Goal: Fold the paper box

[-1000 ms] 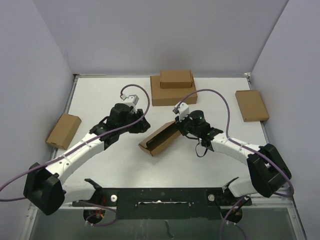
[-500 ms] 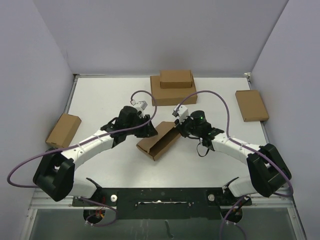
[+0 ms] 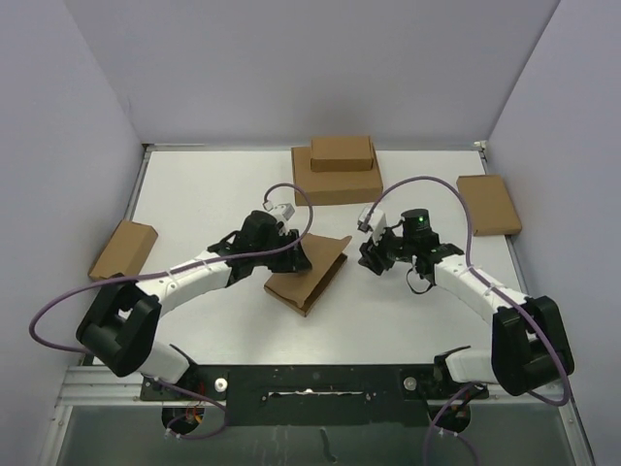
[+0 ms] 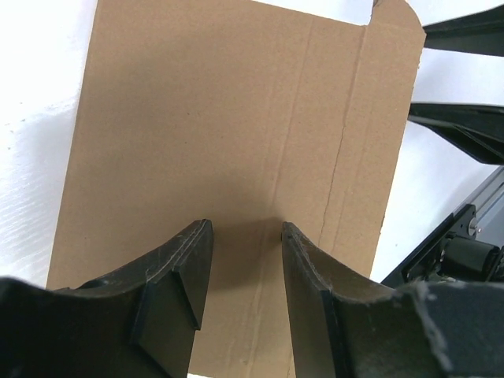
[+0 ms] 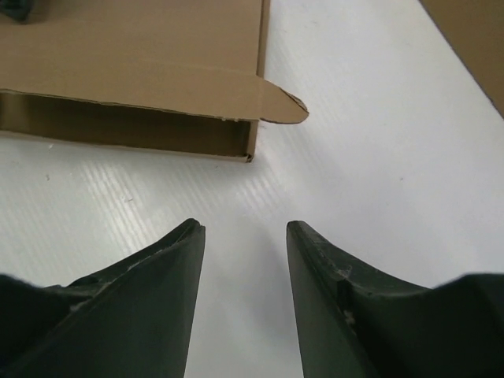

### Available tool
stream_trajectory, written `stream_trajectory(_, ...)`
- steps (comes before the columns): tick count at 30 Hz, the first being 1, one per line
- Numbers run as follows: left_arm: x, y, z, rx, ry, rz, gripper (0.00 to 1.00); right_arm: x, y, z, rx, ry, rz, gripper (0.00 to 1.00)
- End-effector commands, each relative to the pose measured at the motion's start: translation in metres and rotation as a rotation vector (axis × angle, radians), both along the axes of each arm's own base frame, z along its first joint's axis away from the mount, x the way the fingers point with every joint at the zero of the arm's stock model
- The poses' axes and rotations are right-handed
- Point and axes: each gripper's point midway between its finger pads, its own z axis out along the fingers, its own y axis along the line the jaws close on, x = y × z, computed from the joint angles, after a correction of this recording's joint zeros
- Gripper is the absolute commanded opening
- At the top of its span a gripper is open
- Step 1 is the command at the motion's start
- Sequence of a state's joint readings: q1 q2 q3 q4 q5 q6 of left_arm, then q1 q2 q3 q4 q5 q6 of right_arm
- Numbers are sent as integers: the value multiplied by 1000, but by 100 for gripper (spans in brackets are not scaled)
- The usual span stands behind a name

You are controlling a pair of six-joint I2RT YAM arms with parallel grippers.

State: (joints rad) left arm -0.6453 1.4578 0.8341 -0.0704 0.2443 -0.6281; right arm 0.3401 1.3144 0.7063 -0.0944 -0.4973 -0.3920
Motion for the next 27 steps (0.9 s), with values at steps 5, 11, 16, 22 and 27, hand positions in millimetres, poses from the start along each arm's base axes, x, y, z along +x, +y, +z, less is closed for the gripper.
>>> stream_trajectory(5, 1, -8, -15, -1, 14, -13, 39, -30, 21, 58, 130, -12, 307, 46)
stream_trajectory(11, -3, -7, -31, 23, 50, -16, 38, -37, 46, 84, 290, 126, 362, 34)
stream_trajectory(16, -4, -7, -40, 27, 69, -14, 38, -22, 70, 53, 295, 334, 327, 10)
stream_trajectory(22, -4, -8, -44, 32, 79, -15, 38, -4, 79, 5, 207, 490, 267, 1)
stream_trajectory(27, -5, -7, -53, 46, 92, -16, 38, -2, 76, -18, 142, 530, 238, 0)
